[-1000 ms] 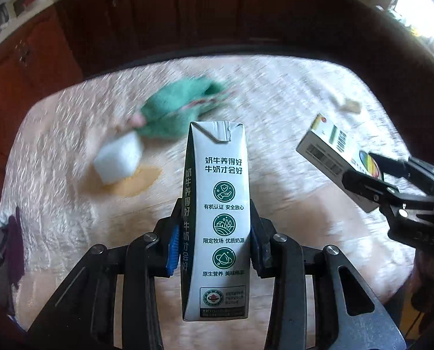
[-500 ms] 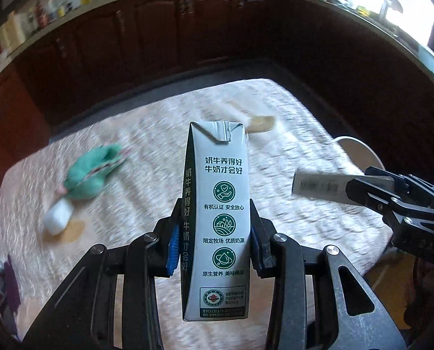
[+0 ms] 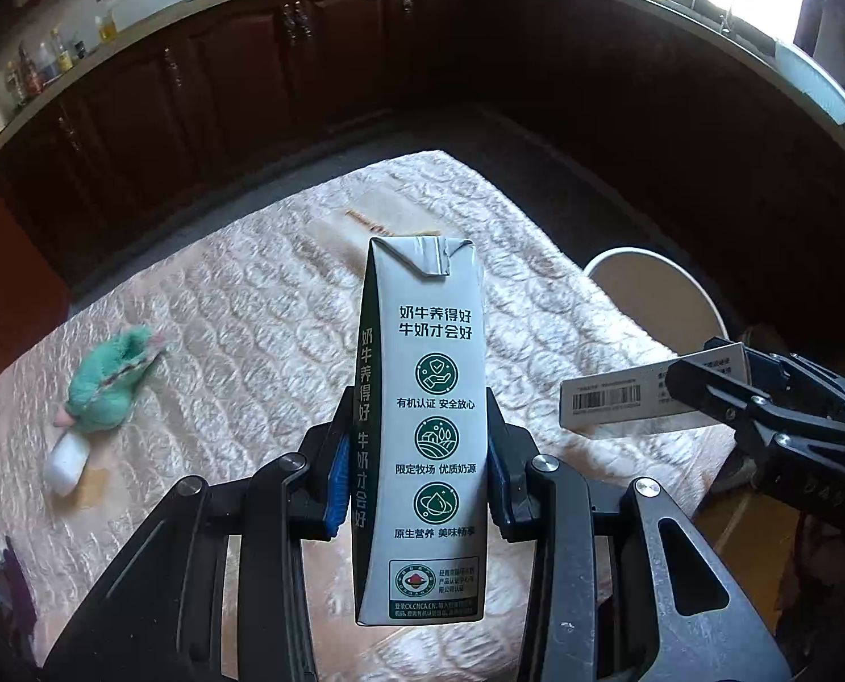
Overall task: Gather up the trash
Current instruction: 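Carry the milk carton and rainbow-logo box over the white bucket and open both grippers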
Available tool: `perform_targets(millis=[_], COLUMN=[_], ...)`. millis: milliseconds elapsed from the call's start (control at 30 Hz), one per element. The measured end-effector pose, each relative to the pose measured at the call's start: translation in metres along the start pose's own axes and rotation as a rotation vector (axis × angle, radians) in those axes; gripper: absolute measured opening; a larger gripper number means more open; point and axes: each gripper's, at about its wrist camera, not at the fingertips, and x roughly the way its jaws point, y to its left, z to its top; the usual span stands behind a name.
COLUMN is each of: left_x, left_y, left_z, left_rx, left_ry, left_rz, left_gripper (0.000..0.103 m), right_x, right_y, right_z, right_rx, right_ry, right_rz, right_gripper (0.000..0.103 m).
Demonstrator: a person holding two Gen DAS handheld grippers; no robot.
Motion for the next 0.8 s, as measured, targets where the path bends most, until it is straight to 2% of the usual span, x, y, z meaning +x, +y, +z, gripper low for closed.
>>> perform_targets(millis=[367,533,600,800], left_x=[0.011,0.022,0.028,0.043], left_y=[-0.073,-0.102,-0.112,-0.137], left_z=[0.033,0.05,0.056,0.066], left_rx=[0.092,0.1,0.095,0.093], left_ry=[-0.018,0.0,0.011,0.037], left_rz=[-0.086,-0.165,-0.209,-0.252], left_gripper=[0.036,0.036,0.036,0.036], right_x=[-0.04,-0.055,-0.055,-0.048], right_y=[-0.06,-0.096,-0.108,-0.142], right_z=[0.01,0.012,0.012,0.004], right_rx=[0.095,0.16,0.178,0.235], right_ry=[-0.082,-0.115,-0.114,-0.081], right_rz=[-0.092,-0.167,-0.194,-0.241], right_gripper=[0.057,0.057,0.057,0.057])
